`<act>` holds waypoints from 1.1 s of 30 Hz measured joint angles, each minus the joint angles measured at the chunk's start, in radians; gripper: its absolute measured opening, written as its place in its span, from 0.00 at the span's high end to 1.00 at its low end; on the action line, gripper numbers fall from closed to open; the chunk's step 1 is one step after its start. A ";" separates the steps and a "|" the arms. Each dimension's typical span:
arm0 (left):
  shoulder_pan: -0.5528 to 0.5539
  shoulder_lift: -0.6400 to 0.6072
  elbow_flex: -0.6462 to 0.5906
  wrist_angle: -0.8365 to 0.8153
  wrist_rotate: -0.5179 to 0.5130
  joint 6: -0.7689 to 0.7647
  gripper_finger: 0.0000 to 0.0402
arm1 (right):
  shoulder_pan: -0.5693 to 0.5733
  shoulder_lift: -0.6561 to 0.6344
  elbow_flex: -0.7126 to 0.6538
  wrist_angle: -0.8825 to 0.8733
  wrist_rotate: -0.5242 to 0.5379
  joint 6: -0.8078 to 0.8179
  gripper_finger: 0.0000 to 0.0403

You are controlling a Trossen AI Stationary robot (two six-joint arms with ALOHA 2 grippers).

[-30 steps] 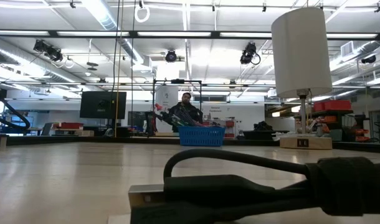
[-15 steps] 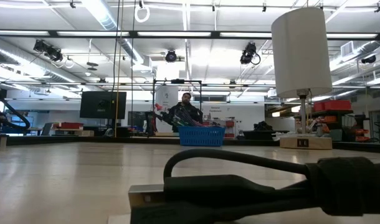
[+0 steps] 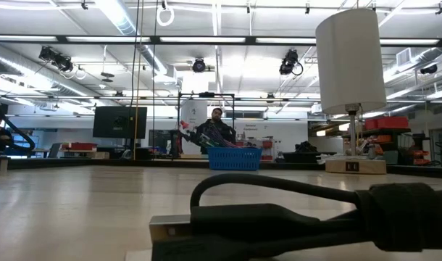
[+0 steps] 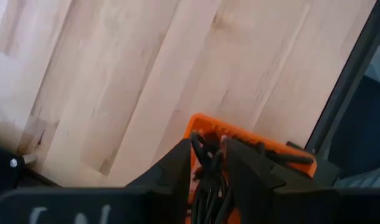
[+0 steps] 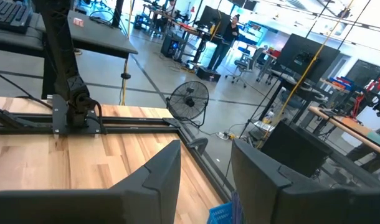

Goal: Pick & Place USB Port
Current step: Put the black charger cable into the orange basket

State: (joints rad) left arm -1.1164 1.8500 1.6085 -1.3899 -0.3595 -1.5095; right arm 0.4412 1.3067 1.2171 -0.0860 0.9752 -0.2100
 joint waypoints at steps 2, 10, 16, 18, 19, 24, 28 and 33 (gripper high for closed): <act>-0.001 0.000 0.000 -0.003 0.018 0.004 0.71 | 0.000 0.000 0.000 0.000 0.000 0.000 0.64; -0.008 0.000 0.000 -0.050 0.103 0.003 0.68 | 0.000 0.000 0.000 -0.048 -0.001 0.045 0.64; 0.005 0.000 0.000 -0.082 -0.078 0.056 0.71 | -0.001 0.000 0.000 -0.053 0.000 0.045 0.64; 0.021 0.000 0.000 -0.032 -0.128 0.107 0.71 | -0.001 0.000 0.000 -0.053 0.000 0.045 0.64; 0.035 0.000 0.000 0.007 -0.138 0.144 0.71 | -0.001 0.000 0.000 -0.053 0.000 0.045 0.64; 0.122 0.000 0.000 0.188 -0.152 0.411 0.71 | -0.001 0.000 0.000 -0.058 -0.012 0.061 0.64; 0.203 0.000 0.000 0.218 -0.223 0.576 0.71 | -0.001 0.000 0.000 -0.116 -0.241 0.187 0.64; 0.307 0.000 0.000 0.211 -0.275 0.705 0.71 | 0.024 0.036 0.001 -0.289 -0.584 0.402 0.64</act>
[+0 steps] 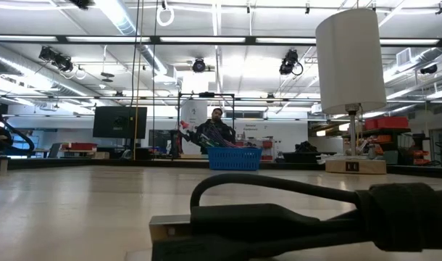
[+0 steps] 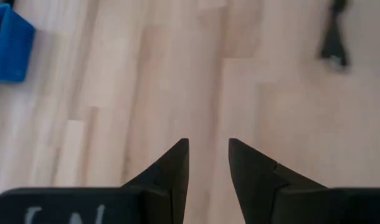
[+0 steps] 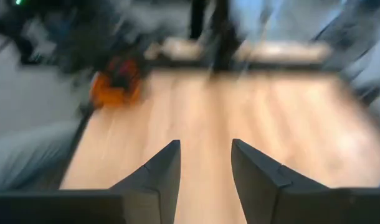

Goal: Pick & Place USB Port
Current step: Put the black charger cable into the orange basket

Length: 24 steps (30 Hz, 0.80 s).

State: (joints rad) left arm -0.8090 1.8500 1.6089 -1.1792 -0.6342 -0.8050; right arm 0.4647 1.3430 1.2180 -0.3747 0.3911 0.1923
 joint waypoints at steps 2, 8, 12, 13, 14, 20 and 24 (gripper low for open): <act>0.041 0.000 0.000 0.000 -0.002 0.041 0.71 | 0.025 0.040 0.000 -0.054 -0.025 0.069 0.64; 0.147 0.000 0.000 0.001 -0.009 0.085 0.71 | 0.088 0.220 0.000 -0.115 -0.067 0.215 0.64; 0.196 0.000 0.000 0.001 -0.009 0.085 0.71 | 0.103 0.343 0.000 -0.107 -0.112 0.272 0.64; 0.206 0.000 0.000 0.001 -0.009 0.085 0.71 | 0.102 0.373 0.000 -0.104 -0.132 0.275 0.64; 0.213 0.000 0.000 0.001 -0.009 0.085 0.71 | 0.102 0.401 0.000 -0.097 -0.152 0.275 0.64; 0.239 0.000 0.000 0.001 -0.009 0.088 0.71 | 0.081 0.542 0.000 -0.006 -0.306 0.323 0.64; 0.241 0.000 0.000 0.001 -0.009 0.096 0.71 | 0.070 0.589 0.000 0.067 -0.441 0.325 0.64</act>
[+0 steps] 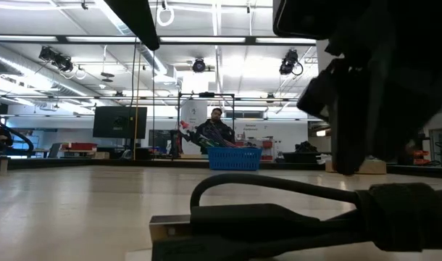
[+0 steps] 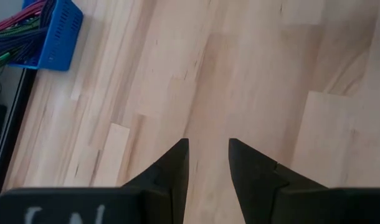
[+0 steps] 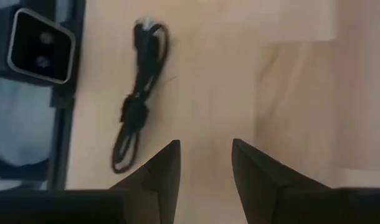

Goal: Pick & Place USB Port
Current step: Put the black charger cable into the orange basket

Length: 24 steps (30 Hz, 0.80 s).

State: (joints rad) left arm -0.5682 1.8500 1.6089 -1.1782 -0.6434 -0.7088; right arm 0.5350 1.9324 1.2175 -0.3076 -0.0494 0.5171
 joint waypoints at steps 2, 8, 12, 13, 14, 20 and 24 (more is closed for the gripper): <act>0.000 0.000 0.000 0.000 0.000 0.000 0.71 | 0.000 0.013 0.000 0.023 -0.023 0.003 0.64; -0.008 0.000 0.000 0.000 0.000 -0.001 0.71 | 0.003 0.030 0.000 0.104 -0.111 0.041 0.64; -0.008 0.000 0.000 0.000 0.000 -0.001 0.71 | 0.014 0.030 0.000 0.124 -0.134 0.051 0.64; -0.008 0.000 0.000 0.000 0.000 -0.001 0.71 | 0.019 0.030 0.000 0.123 -0.134 0.051 0.64; -0.008 0.000 0.000 0.000 0.000 -0.001 0.71 | 0.023 0.030 0.000 0.122 -0.134 0.051 0.64; -0.008 0.000 0.000 0.000 0.000 -0.001 0.71 | 0.032 0.030 0.000 0.125 -0.106 0.074 0.60; -0.008 0.000 0.000 0.000 0.010 -0.002 0.71 | 0.031 0.066 0.000 0.138 -0.120 0.074 0.55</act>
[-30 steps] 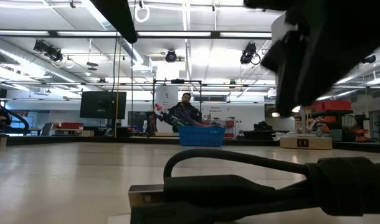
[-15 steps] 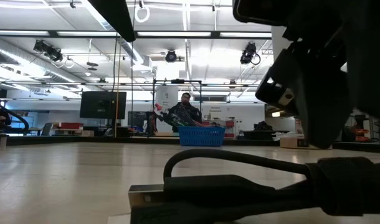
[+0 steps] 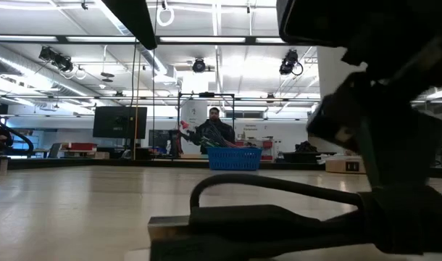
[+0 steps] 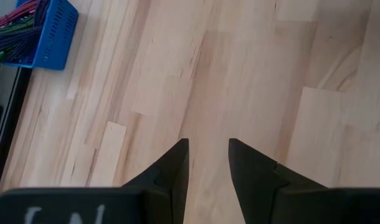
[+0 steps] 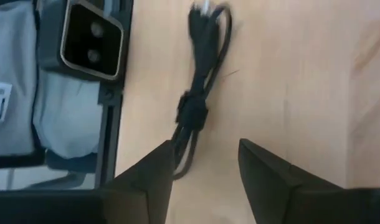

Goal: Pick & Place USB Port
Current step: Put the black charger cable into the orange basket

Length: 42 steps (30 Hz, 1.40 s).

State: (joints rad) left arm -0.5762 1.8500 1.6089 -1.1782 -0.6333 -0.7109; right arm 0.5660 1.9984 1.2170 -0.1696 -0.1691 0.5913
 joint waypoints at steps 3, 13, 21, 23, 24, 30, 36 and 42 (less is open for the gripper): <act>0.000 0.000 0.000 0.000 0.001 0.000 0.71 | 0.000 0.027 0.000 0.037 -0.048 0.003 0.53; 0.000 0.000 0.000 0.002 0.002 -0.002 0.71 | -0.002 0.040 0.000 0.091 -0.060 -0.031 0.57; 0.000 0.000 0.000 0.002 0.002 -0.002 0.71 | -0.009 0.040 0.000 0.084 -0.085 -0.075 0.96; 0.000 0.000 0.000 0.002 0.002 -0.002 0.71 | -0.011 0.040 0.000 0.080 -0.081 -0.082 0.97; 0.000 0.000 0.000 0.002 0.002 -0.002 0.71 | -0.013 0.040 0.000 0.080 -0.078 -0.084 0.97; 0.000 0.000 0.000 0.003 0.001 -0.001 0.71 | -0.034 0.035 0.000 0.067 -0.061 -0.126 0.99; 0.002 0.000 0.000 0.015 -0.001 0.001 0.71 | -0.115 -0.037 0.000 -0.096 0.024 -0.236 1.00; 0.002 0.000 0.000 0.043 -0.021 0.042 0.71 | -0.237 -0.187 0.000 -0.306 0.216 -0.313 1.00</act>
State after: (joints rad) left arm -0.5745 1.8503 1.6089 -1.1347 -0.6540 -0.6687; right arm 0.3289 1.8112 1.2167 -0.4754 0.0469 0.2787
